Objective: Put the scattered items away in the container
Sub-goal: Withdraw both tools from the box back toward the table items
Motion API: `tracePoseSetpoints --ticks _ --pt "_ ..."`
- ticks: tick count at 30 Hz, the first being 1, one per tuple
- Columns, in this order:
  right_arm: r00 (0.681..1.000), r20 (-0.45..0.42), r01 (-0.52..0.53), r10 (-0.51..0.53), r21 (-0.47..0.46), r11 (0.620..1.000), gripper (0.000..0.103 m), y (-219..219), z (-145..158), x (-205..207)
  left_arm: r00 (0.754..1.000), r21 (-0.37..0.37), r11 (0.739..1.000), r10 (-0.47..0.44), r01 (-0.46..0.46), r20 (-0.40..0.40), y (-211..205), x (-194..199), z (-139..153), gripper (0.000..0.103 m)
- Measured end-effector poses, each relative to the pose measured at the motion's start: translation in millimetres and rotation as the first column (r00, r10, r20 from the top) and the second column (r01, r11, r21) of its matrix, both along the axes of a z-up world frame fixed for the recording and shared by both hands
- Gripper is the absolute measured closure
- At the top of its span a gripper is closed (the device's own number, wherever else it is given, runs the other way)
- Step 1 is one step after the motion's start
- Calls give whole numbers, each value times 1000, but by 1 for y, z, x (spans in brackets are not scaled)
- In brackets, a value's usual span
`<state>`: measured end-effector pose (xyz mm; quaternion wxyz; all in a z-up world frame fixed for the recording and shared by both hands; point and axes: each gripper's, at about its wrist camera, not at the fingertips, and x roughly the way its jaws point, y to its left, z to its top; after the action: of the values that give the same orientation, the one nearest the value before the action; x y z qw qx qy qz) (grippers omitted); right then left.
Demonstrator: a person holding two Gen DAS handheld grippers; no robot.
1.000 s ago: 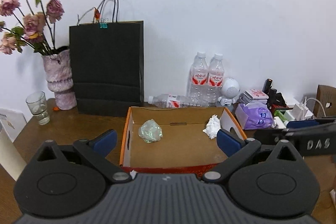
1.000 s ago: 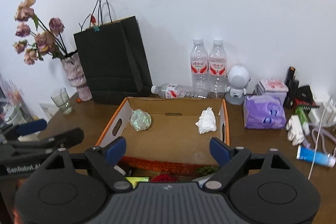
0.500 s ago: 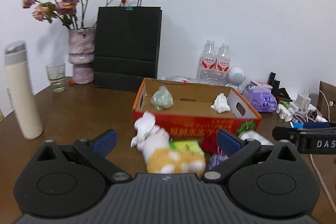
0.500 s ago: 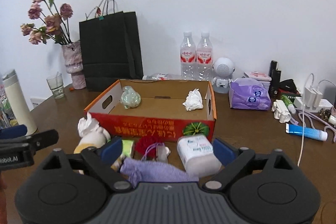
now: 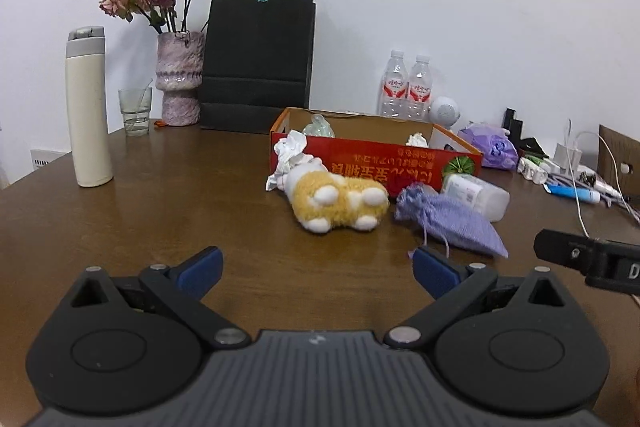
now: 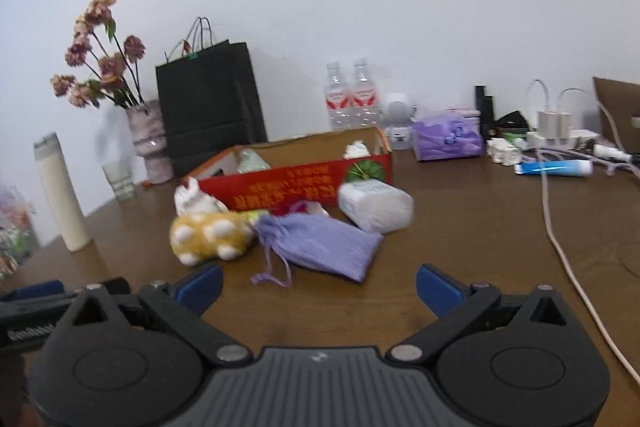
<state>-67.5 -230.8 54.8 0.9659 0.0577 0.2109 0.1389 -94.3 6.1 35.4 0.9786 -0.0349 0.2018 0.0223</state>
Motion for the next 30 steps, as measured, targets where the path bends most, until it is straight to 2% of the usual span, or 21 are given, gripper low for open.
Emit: tracePoseSetpoints --ticks 3,6,9,12,18,21,25,30 --pt "1000 3 -8 8 -23 1000 0 1 -9 -9 1000 49 998 -26 26 -4 -7 -8 -12 0" --pt "998 49 -43 47 -62 997 0 7 -16 -16 999 97 995 -27 29 -26 -12 -6 -23 0" --pt "991 83 -93 103 -115 989 0 16 -19 -18 999 97 995 -31 34 -36 -11 -2 -26 0" --pt "992 62 -97 106 -134 986 0 21 -20 -15 999 91 995 -26 30 -47 -8 0 -28 0" --pt "998 -22 -63 61 -96 993 0 15 -26 -8 999 71 997 -7 11 -54 -3 2 -30 0" --pt "998 -21 -56 55 -82 995 0 12 -27 -9 998 89 996 -22 28 -60 -7 2 -31 0" --pt "997 -43 -65 60 -107 992 0 17 -32 -8 996 111 993 -34 43 -77 -12 4 -32 0" --pt "996 -54 -73 68 -96 993 0 16 -31 -5 993 96 994 -33 44 -111 -12 10 -30 0"
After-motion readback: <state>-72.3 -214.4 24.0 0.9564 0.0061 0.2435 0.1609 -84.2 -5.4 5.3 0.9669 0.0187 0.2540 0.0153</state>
